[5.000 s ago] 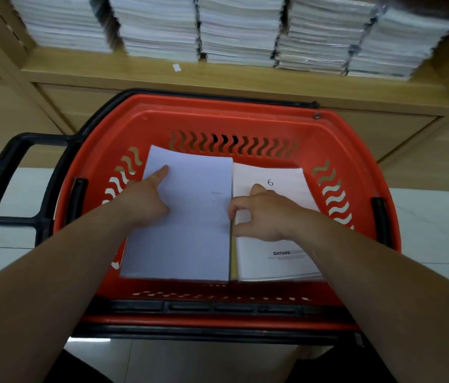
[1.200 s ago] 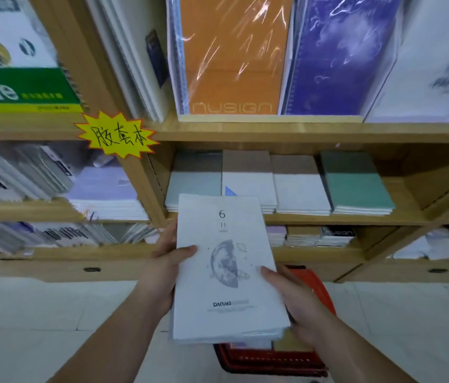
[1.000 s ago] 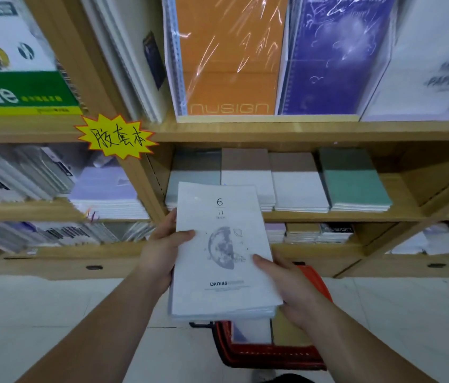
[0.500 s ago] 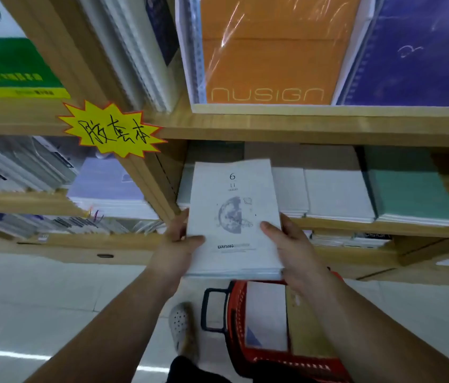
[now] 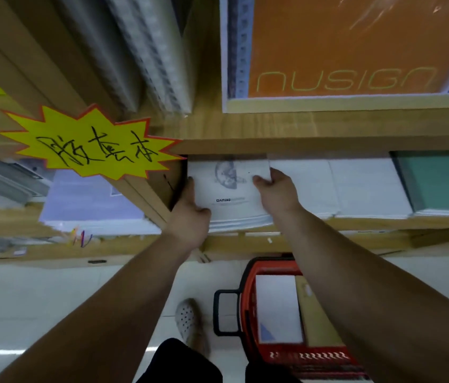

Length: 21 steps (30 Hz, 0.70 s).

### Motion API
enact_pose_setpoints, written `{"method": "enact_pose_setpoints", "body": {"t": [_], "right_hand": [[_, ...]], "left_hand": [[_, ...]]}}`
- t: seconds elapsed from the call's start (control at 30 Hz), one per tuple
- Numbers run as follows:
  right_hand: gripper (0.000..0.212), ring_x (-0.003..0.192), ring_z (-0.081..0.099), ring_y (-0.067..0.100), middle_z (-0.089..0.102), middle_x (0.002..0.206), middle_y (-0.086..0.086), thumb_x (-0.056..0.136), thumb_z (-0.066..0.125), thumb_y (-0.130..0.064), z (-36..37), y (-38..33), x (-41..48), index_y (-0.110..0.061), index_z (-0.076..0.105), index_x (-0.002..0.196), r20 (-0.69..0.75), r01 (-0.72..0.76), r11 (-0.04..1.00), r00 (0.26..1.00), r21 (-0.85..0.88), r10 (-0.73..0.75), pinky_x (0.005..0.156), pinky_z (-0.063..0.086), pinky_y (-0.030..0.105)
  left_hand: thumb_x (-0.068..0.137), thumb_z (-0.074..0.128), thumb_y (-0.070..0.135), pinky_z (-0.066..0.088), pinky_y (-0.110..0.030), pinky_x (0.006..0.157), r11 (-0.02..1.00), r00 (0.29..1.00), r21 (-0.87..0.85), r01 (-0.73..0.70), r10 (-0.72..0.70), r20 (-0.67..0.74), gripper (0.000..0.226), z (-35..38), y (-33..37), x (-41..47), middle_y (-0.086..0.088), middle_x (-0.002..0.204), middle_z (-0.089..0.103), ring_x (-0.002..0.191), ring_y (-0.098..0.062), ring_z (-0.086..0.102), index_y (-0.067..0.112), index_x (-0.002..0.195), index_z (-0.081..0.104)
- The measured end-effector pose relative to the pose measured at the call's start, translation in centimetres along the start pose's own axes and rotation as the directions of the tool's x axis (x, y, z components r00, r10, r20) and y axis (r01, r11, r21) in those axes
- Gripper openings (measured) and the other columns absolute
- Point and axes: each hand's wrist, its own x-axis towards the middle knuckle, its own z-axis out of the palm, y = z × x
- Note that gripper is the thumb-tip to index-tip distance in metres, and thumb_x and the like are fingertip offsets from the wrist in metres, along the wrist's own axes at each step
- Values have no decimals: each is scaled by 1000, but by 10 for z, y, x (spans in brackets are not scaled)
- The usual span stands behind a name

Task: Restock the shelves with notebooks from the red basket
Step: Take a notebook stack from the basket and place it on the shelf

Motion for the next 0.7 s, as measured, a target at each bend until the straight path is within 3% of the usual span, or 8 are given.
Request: {"method": "enact_pose_setpoints", "body": {"t": [0.1,0.17,0.3,0.37,0.43,0.5,0.6,0.7], "right_hand": [[90,118,61,39,64,131,15,70,46,-72,2,14,1,-14,59,137,17,35,993,999,-111,-33,98,52,48],[76,117,58,39,54,135,14,82,53,-61,-7,11,-11,-11,54,141,40,74,984,997,-163,-69,100,50,44],[73,121,54,14,46,141,-4,92,64,-40,-24,23,-29,-23,35,157,150,162,979,978,-123,-143,110,42,32],[73,128,55,14,51,147,-4,93,65,-34,-28,30,-34,-27,32,158,203,209,968,963,-137,-179,112,44,36],[69,131,55,15,54,148,-5,97,64,-27,-30,31,-36,-27,31,158,240,229,962,952,-146,-190,112,44,35],[69,134,52,15,52,152,-6,100,61,-25,-32,28,-37,-25,28,159,255,236,960,947,-149,-193,115,42,36],[64,136,51,16,52,151,-7,101,58,-22,-31,24,-30,-27,30,159,271,242,959,942,-148,-196,116,41,39],[62,136,52,15,54,149,-9,100,56,-19,-23,20,-12,-32,33,157,285,252,960,936,-126,-208,117,41,42]], "left_hand": [[99,54,8,37,-23,107,997,1000,73,13,-14,6,75,3,-7,-16,-4,162,30,142,-25,39,23,161,14],[100,55,12,34,-16,103,996,998,87,4,1,-58,72,9,-14,-37,0,164,26,144,-21,36,26,161,19],[101,56,13,45,-4,61,949,965,-281,145,-198,-171,40,30,-24,-77,9,111,62,90,-6,58,35,133,46],[100,54,3,50,-18,80,794,949,-564,228,-311,-55,31,44,-26,-82,4,93,61,87,-13,60,32,111,53],[98,51,-4,50,-35,98,612,946,-748,257,-318,65,27,54,-25,-76,-1,102,61,100,-18,61,22,106,55],[96,48,-5,51,-34,98,513,946,-819,257,-306,105,23,59,-22,-64,-3,104,59,102,-20,60,15,107,53],[95,42,-9,46,-38,102,469,942,-847,252,-320,103,22,56,-15,-47,-7,92,51,99,-24,48,11,97,52],[94,44,-4,51,-33,95,468,947,-857,214,-313,66,23,47,-15,-32,-2,99,57,92,-16,60,16,102,53]]}}
